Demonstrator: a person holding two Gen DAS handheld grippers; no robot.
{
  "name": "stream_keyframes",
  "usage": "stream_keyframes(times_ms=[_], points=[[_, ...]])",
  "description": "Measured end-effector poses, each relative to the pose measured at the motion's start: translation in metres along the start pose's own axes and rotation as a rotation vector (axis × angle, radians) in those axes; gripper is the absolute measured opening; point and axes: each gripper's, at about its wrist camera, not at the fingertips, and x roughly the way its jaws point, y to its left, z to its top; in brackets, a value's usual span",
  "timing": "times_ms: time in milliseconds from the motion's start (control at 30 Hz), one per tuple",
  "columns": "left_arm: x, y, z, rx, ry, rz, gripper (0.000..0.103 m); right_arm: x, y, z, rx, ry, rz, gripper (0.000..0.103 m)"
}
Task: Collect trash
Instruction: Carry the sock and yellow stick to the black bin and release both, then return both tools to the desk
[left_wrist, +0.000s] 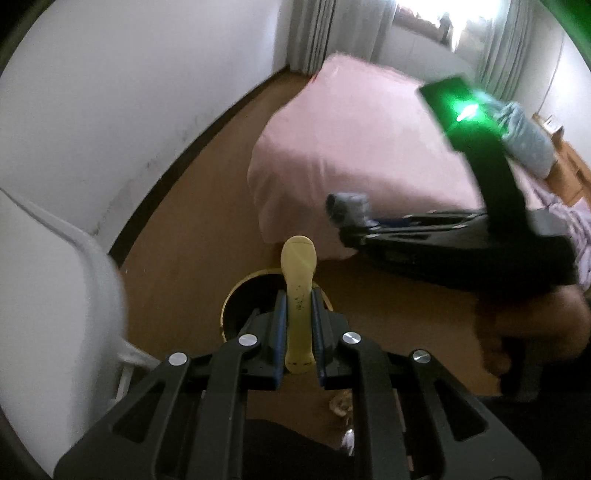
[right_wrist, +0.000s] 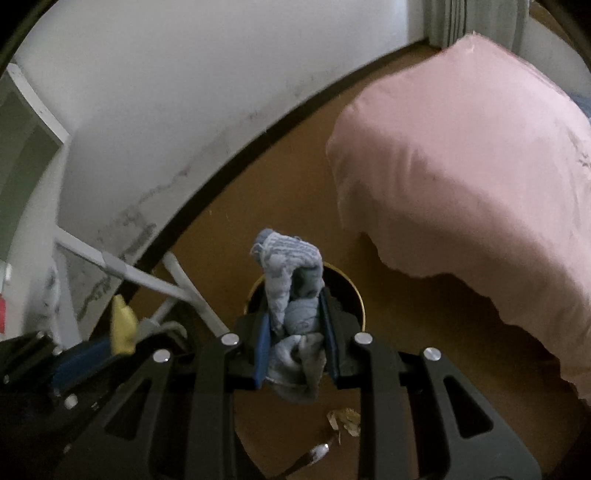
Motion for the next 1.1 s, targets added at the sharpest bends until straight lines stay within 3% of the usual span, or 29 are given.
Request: stream_keyframes(times_ms=[200,567,733,800,867,900,933,1000,1100], points=[[0.043,0.007,0.005,-0.016,0.074,0.005,0.012,0.027,-0.003,-0.009,0.005,0.081,0.004,0.025],[0.038,0.002,0.001,-0.013,0.069,0.015,0.012,0.023,-0.003,-0.003,0.003,0.061,0.030,0.025],[0.037,-0.003,0.006,0.014,0.041,0.017,0.013,0.018,-0.005,0.000,0.027,0.038,0.028,0.050],[0.035,-0.006,0.009,0.027,0.032,0.022,0.015,0.013,-0.009,0.002,0.045,0.016,0.030,0.054],[0.032,-0.008,0.011,0.037,0.025,0.035,0.027,0.006,-0.011,0.004,0.061,-0.005,0.032,0.057],[0.029,-0.009,0.012,0.039,0.018,0.043,0.046,0.000,-0.012,0.006,0.067,-0.022,0.031,0.060],[0.022,-0.011,0.013,0.041,-0.001,0.051,0.058,-0.004,-0.012,0.007,0.070,-0.039,0.030,0.063],[0.006,-0.015,0.014,0.044,-0.040,0.069,0.073,-0.019,-0.010,0.010,0.075,-0.076,0.029,0.064],[-0.031,-0.022,0.014,0.071,-0.091,0.067,0.082,-0.051,0.003,0.015,0.070,-0.146,0.036,0.068]])
